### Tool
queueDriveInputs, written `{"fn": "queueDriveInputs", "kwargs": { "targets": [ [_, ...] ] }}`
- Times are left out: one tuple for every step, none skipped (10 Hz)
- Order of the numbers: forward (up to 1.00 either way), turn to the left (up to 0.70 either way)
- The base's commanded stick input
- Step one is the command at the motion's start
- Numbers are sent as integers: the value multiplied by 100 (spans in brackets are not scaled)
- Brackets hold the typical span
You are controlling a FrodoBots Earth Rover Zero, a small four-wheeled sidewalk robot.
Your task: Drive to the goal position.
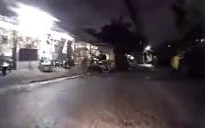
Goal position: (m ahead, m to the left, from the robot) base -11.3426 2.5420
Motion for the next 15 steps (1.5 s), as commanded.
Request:
{"fn": "queueDriveInputs", "kwargs": {
  "targets": [
    [85, 0],
    [85, 0],
    [85, 0],
    [85, 0],
    [85, 0],
    [85, -15],
    [85, -16],
    [85, 0],
    [85, 0],
    [85, 0],
    [85, -14],
    [85, -27],
    [85, -15],
    [85, -15],
    [85, -18]
  ]
}}
